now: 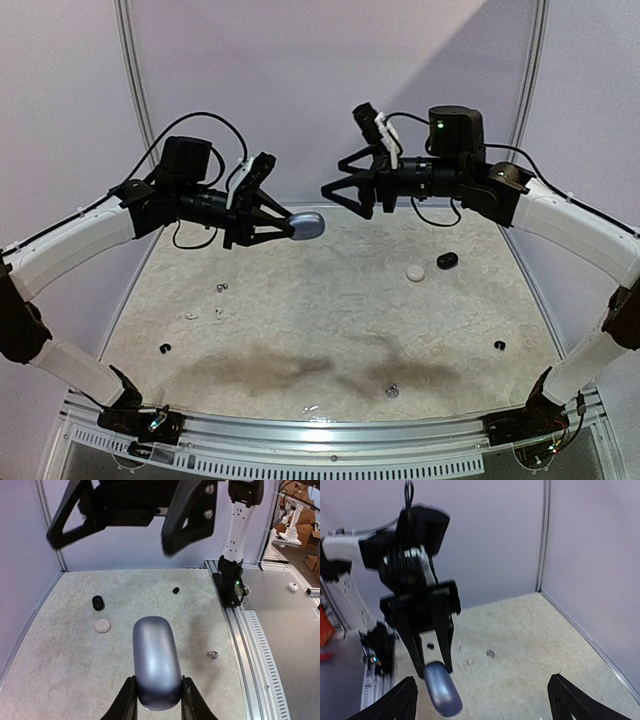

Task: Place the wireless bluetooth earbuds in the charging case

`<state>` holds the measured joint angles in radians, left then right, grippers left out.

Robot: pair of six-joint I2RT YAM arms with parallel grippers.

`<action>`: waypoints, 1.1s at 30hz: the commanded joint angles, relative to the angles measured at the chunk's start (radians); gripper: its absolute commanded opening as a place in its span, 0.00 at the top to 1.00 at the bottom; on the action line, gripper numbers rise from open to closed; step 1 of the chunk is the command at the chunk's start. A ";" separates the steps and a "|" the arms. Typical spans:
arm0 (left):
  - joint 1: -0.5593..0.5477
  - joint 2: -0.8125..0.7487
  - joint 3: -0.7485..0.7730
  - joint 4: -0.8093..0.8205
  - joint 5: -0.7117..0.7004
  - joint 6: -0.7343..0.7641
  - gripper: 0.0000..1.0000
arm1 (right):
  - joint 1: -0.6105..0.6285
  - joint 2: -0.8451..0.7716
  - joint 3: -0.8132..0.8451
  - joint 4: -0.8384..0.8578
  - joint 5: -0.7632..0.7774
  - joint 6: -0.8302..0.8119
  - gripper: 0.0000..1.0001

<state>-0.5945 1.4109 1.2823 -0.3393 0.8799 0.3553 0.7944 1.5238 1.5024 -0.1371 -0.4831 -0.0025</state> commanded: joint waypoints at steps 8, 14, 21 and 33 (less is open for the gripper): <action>-0.002 -0.021 0.040 -0.167 0.038 0.120 1.00 | 0.075 0.172 0.145 -0.355 -0.070 -0.261 0.29; -0.004 -0.021 0.037 -0.170 0.033 0.122 1.00 | 0.090 0.214 0.175 -0.359 -0.106 -0.257 0.50; -0.005 -0.022 0.032 -0.162 0.024 0.109 1.00 | 0.091 0.234 0.207 -0.381 -0.138 -0.258 0.81; 0.001 -0.095 -0.132 0.101 -0.047 -0.167 0.15 | 0.091 0.166 0.138 -0.168 -0.126 -0.169 1.00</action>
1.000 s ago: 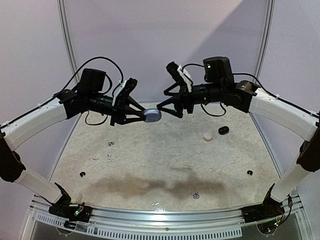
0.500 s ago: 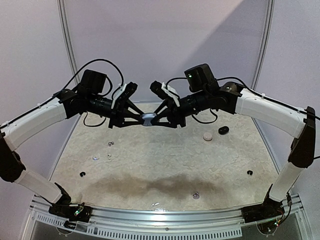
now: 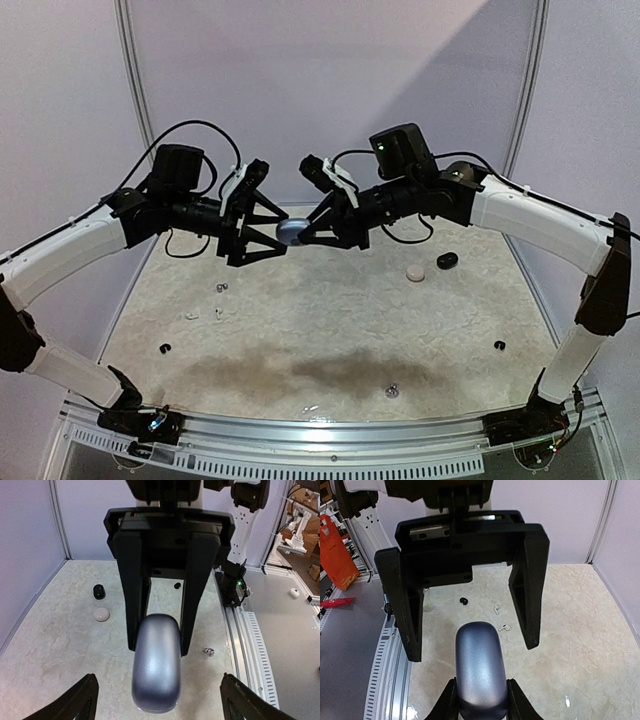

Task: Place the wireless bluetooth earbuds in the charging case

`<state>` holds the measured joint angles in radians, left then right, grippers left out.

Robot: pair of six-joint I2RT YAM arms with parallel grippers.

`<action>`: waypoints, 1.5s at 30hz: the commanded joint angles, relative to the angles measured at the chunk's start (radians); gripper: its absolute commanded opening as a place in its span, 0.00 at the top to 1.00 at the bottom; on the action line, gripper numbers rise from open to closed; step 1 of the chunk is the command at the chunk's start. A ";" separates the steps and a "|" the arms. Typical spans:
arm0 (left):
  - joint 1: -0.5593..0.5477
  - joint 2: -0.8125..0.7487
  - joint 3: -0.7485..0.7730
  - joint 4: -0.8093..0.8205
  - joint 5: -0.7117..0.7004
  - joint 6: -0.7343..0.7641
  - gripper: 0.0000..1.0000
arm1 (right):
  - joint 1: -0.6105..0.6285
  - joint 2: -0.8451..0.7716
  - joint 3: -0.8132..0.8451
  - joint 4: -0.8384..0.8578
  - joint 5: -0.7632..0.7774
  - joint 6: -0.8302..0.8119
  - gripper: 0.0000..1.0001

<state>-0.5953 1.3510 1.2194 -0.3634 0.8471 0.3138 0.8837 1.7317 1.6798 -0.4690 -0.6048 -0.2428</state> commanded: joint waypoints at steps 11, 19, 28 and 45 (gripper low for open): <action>0.002 -0.046 -0.140 0.398 0.019 -0.292 0.64 | 0.004 -0.074 -0.071 0.311 -0.004 0.134 1.00; 0.003 -0.047 -0.142 0.445 0.049 -0.311 0.63 | 0.004 -0.074 -0.076 0.300 0.009 0.126 1.00; 0.003 -0.042 -0.142 0.450 0.068 -0.300 1.00 | 0.003 -0.072 -0.075 0.294 0.011 0.113 1.00; -0.001 -0.063 -0.132 0.263 0.051 0.037 1.00 | 0.004 -0.052 -0.012 0.223 0.321 0.153 0.40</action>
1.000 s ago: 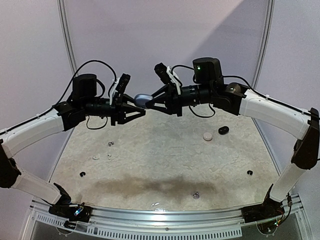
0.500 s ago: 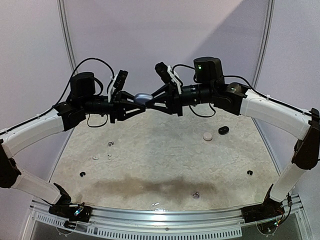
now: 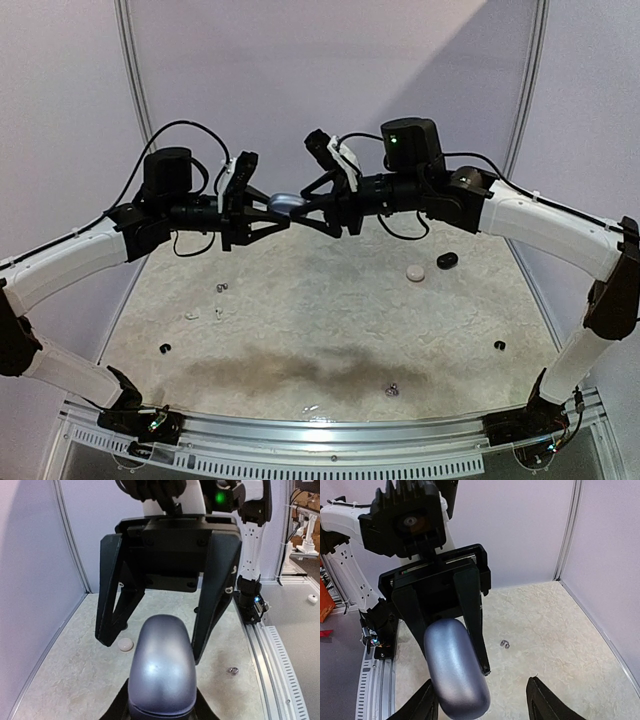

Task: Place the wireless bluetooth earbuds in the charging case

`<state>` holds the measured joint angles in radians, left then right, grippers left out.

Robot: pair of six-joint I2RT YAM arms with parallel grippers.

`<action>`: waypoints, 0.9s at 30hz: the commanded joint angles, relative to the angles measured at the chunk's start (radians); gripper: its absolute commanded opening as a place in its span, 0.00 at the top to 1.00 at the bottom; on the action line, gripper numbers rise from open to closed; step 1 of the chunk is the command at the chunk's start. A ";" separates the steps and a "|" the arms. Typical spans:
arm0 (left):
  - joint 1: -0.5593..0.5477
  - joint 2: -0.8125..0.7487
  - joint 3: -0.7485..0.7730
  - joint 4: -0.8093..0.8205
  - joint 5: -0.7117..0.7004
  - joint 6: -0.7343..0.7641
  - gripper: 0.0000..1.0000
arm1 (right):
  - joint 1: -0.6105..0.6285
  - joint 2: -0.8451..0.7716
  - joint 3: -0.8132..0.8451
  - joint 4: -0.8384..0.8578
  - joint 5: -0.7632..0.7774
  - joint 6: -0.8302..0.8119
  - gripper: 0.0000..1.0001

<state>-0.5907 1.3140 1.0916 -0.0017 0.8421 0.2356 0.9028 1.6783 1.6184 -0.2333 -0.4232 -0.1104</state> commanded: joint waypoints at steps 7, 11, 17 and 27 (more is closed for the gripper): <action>-0.006 -0.034 -0.007 -0.166 0.045 0.173 1.00 | -0.016 0.000 0.072 -0.018 0.145 0.037 0.41; -0.006 -0.038 -0.010 -0.126 0.034 0.123 1.00 | -0.015 0.008 0.067 -0.042 0.139 0.034 0.41; -0.006 -0.033 -0.020 -0.111 0.025 0.016 1.00 | -0.016 0.009 0.069 -0.051 0.082 0.040 0.37; -0.006 -0.031 -0.042 -0.091 0.008 -0.095 1.00 | -0.015 0.016 0.086 -0.052 0.011 0.057 0.32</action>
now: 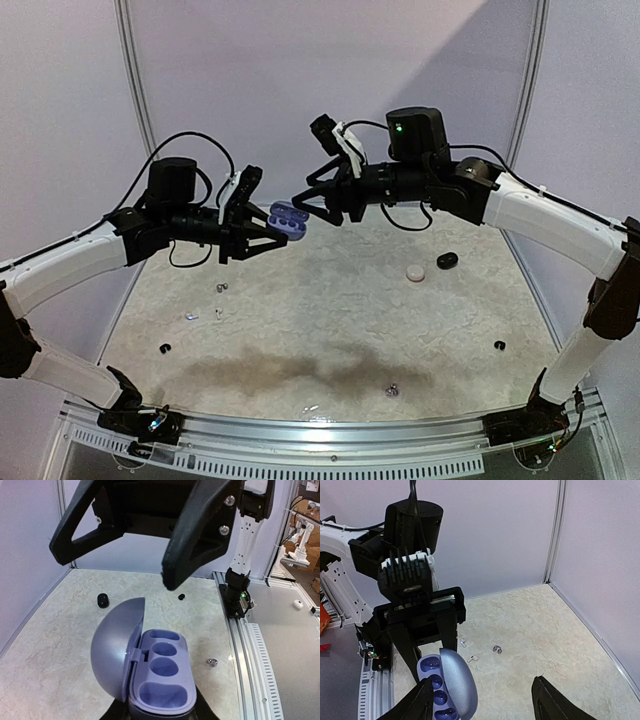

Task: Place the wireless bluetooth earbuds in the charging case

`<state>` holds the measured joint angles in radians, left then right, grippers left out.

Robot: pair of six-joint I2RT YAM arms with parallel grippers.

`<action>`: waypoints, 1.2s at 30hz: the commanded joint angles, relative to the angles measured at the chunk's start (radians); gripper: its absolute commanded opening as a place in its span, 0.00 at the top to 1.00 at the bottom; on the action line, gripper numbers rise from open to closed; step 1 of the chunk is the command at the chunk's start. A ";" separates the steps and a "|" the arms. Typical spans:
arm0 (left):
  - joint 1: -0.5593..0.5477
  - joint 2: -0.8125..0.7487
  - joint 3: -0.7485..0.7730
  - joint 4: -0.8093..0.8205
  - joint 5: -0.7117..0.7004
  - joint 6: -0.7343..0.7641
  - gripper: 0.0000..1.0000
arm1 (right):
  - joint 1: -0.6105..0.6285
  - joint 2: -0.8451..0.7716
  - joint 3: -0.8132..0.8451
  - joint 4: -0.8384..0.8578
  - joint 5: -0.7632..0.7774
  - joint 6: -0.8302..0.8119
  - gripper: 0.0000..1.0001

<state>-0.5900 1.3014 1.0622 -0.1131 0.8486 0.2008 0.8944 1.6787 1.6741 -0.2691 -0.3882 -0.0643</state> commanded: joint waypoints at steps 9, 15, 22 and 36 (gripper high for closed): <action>-0.005 -0.016 -0.016 0.045 -0.004 -0.088 1.00 | -0.008 0.013 0.025 -0.047 -0.098 -0.002 0.23; -0.004 -0.015 -0.018 0.047 -0.013 -0.094 1.00 | -0.006 0.020 0.025 -0.064 -0.062 0.001 0.24; 0.005 -0.028 -0.051 0.089 -0.093 -0.135 1.00 | -0.072 -0.045 0.027 -0.241 0.206 0.169 0.23; 0.009 -0.051 -0.114 0.193 -0.093 -0.129 1.00 | -0.029 -0.138 -0.330 -0.699 0.371 0.369 0.46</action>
<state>-0.5865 1.2789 0.9680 0.0437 0.7547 0.0570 0.7517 1.4837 1.3983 -0.7242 -0.0856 0.3305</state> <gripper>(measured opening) 0.266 0.536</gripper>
